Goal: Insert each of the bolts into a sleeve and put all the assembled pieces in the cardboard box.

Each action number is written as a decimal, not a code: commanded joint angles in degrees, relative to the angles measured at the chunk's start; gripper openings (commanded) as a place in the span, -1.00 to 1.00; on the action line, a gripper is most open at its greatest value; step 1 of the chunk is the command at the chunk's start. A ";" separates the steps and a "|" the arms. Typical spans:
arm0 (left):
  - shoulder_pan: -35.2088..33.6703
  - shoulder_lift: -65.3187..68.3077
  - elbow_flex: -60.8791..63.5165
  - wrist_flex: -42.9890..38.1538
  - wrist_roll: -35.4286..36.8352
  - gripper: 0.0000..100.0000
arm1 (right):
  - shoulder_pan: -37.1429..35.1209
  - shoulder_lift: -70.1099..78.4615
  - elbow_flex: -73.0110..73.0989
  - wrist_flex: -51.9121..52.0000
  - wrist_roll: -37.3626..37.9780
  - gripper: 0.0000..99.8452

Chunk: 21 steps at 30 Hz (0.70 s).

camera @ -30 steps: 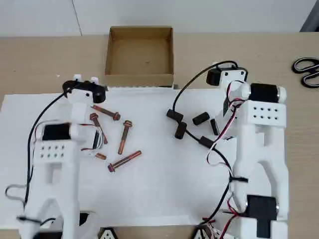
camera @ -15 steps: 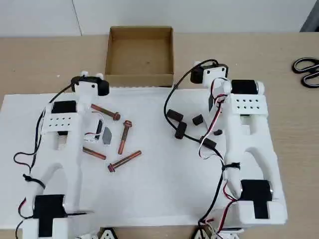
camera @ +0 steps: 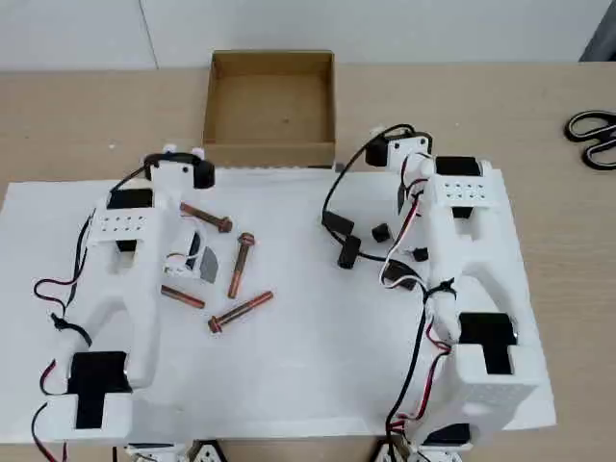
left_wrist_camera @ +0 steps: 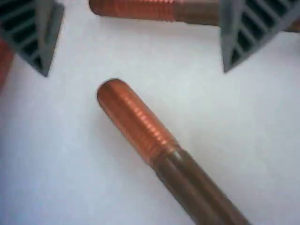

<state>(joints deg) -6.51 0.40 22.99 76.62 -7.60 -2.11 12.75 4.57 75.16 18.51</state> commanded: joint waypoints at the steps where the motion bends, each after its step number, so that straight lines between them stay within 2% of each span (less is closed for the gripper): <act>1: 0.00 -0.26 -3.47 -0.26 -1.05 -0.54 | -0.75 1.01 -3.08 -0.92 0.53 -0.73; 11: 0.00 0.09 -4.44 -1.14 -1.41 -0.54 | -0.57 6.99 -6.77 -1.01 0.62 -0.72; 21: 0.00 7.03 -4.70 -1.05 -1.32 -0.55 | 0.04 10.07 -6.59 0.75 0.70 -0.77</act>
<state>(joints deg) -6.51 7.34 20.53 76.26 -8.66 -2.11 22.24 -1.67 75.08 18.68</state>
